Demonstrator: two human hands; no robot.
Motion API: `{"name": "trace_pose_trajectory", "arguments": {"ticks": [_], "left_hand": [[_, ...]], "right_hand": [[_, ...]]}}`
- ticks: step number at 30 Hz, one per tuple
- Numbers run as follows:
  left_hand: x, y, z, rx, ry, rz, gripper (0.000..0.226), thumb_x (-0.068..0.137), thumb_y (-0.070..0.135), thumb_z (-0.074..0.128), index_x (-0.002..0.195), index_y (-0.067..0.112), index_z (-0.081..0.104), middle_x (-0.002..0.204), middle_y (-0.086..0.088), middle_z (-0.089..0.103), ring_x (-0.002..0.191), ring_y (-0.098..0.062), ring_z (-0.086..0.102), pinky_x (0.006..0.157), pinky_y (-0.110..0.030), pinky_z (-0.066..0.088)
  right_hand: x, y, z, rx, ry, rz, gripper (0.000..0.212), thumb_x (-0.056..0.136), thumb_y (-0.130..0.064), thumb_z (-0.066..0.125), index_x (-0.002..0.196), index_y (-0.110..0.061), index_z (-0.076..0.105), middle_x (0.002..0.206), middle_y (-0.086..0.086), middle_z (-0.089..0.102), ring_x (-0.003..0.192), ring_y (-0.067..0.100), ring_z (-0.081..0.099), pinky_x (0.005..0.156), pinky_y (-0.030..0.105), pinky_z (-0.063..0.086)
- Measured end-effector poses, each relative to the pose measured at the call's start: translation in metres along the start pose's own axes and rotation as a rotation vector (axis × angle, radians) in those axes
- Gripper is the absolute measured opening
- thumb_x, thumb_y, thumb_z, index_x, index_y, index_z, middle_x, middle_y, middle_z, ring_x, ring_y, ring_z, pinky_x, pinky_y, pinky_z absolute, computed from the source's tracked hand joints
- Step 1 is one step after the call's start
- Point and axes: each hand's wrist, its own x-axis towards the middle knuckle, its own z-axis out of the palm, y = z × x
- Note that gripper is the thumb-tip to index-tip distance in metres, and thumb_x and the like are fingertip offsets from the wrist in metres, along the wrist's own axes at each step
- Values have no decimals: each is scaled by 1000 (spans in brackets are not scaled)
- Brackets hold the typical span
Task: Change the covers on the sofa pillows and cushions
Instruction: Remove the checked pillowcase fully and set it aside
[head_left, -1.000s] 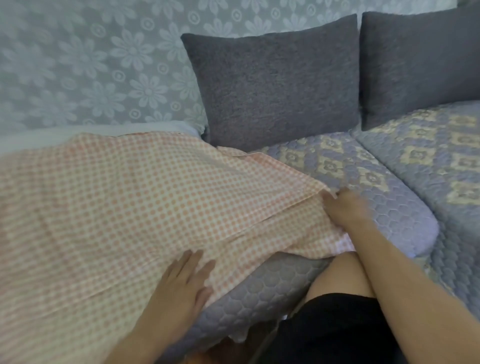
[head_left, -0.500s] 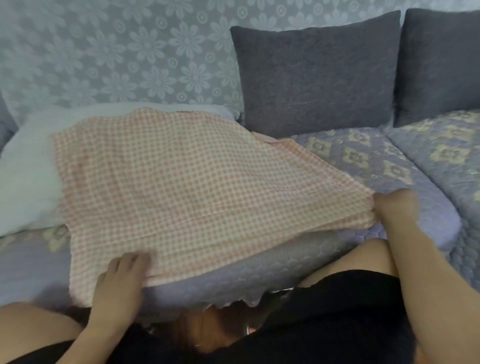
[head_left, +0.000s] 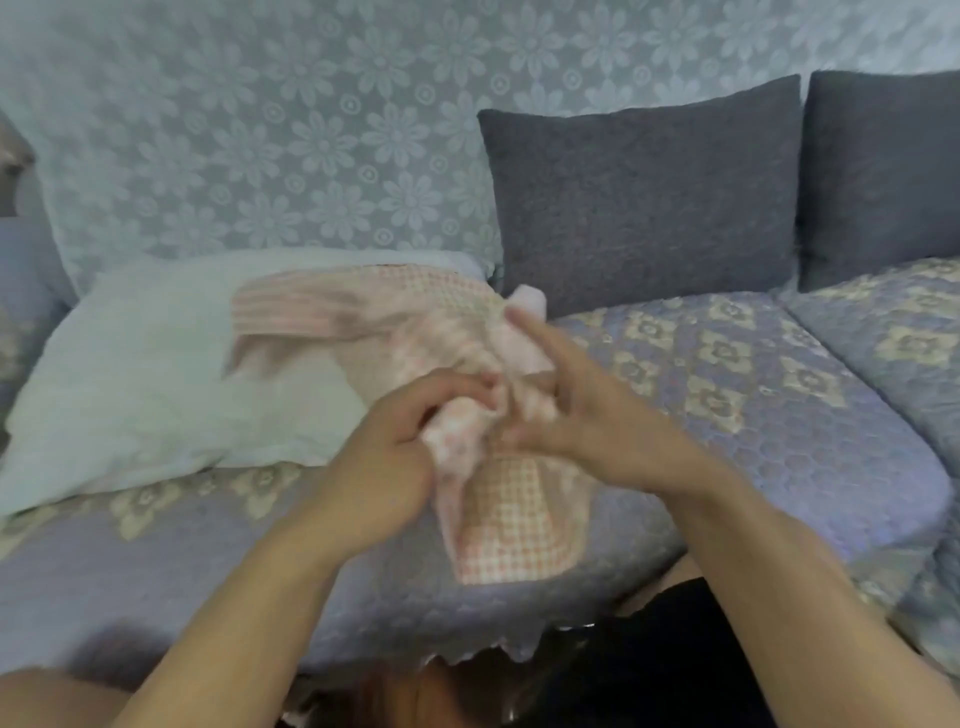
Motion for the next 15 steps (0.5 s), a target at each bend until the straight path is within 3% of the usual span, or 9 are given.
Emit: {"name": "trace_pose_trajectory", "arguments": {"ticks": [1,3,4,6,8,9,11,13,15], "left_hand": [[10,11,3,21,-152,52,42,90,-12,54,114,18,68,126,10,68,122,-9,62,99,-27,51],[21,19,3,20,-343,89,49,95,-13,54,133,18,58,135,11,62,128,-10,58,104,-27,48],[24,16,0,-43,-361,77,55,94,-9,59,139,22,53,140,13,58,131,-11,56,105,-28,48],[38,-8,-5,3,-222,62,68,90,12,70,145,39,42,151,18,43,139,-11,46,110,-29,43],[66,-43,-6,492,-177,19,87,84,44,77,149,57,21,165,19,11,153,-12,15,121,-32,23],[83,-60,-2,720,-248,-35,99,80,58,76,151,59,7,167,14,-5,155,-15,0,124,-36,12],[116,-89,20,945,-431,-149,114,76,74,69,152,54,-14,166,3,-23,154,-23,-18,125,-44,0],[143,-114,52,1006,-513,-173,113,77,77,63,154,50,-14,165,-2,-26,152,-29,-22,124,-48,-6],[165,-136,85,1018,-464,-148,82,87,66,57,156,47,15,167,-1,-16,153,-32,-17,124,-53,-6]], "right_hand": [[-2,-2,1,-32,-52,-34,74,87,-10,76,146,-37,42,130,-10,61,120,6,60,96,26,52],[-8,-5,-8,-110,65,-63,36,93,-6,66,122,-27,65,112,-12,70,107,2,65,89,21,50],[-11,-5,-17,-184,186,-54,21,96,-9,62,104,-27,69,99,-11,72,95,-1,65,81,18,48],[-18,8,-40,-339,439,37,22,100,-16,56,85,-29,67,82,-10,69,81,-3,62,68,16,42],[-25,28,-67,-364,699,162,28,101,-18,51,78,-29,62,76,-11,64,72,-2,58,58,14,38],[-28,41,-80,-363,843,225,28,102,-18,49,77,-26,61,74,-10,62,69,2,56,56,15,37],[-38,61,-102,-354,1126,332,26,102,-16,45,81,-19,59,74,-7,58,68,9,52,55,15,35],[-47,80,-117,-362,1363,387,21,103,-16,40,89,-15,56,73,-9,54,64,6,47,53,14,32],[-50,101,-124,-325,1313,457,18,105,-24,39,102,-14,54,82,-5,58,69,12,52,56,23,35]]}}
